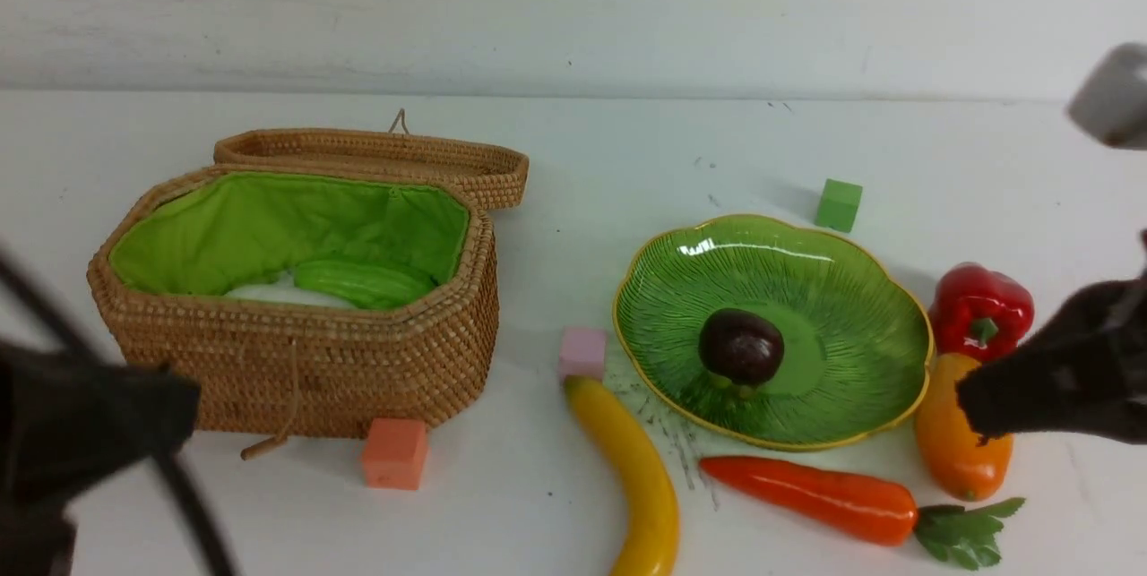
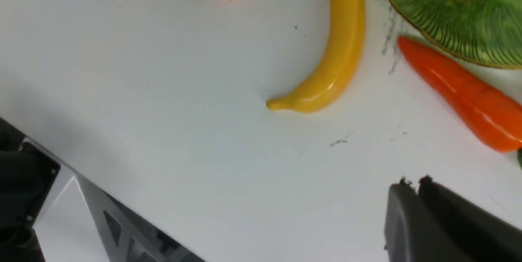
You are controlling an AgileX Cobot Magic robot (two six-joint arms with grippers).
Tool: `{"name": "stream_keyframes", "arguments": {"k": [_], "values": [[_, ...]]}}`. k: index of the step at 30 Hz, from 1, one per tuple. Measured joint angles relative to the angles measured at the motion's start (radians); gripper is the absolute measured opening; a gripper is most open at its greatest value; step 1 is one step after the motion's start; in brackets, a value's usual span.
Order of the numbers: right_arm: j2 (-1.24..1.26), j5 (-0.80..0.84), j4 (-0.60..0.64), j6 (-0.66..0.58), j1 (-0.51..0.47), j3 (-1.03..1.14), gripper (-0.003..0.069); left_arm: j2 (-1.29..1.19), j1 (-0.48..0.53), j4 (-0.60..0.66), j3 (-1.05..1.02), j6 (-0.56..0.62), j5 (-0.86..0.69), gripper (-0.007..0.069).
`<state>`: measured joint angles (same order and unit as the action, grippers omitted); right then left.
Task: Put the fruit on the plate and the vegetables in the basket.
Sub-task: Use the right arm to grab a banana and put it into the right plate
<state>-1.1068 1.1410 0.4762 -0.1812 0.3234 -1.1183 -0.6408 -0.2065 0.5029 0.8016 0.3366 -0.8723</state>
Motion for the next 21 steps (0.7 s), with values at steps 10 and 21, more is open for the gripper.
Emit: {"name": "stream_keyframes", "arguments": {"k": [10, 21], "values": [[-0.370, -0.160, -0.198, 0.249, 0.351, -0.084, 0.0059, 0.232, 0.000, 0.138, -0.172, 0.149, 0.077, -0.0013], [-0.724, -0.275, -0.285, 0.437, 0.368, -0.156, 0.0425, 0.236, 0.000, 0.184, -0.172, 0.161, 0.083, -0.0013]]}}
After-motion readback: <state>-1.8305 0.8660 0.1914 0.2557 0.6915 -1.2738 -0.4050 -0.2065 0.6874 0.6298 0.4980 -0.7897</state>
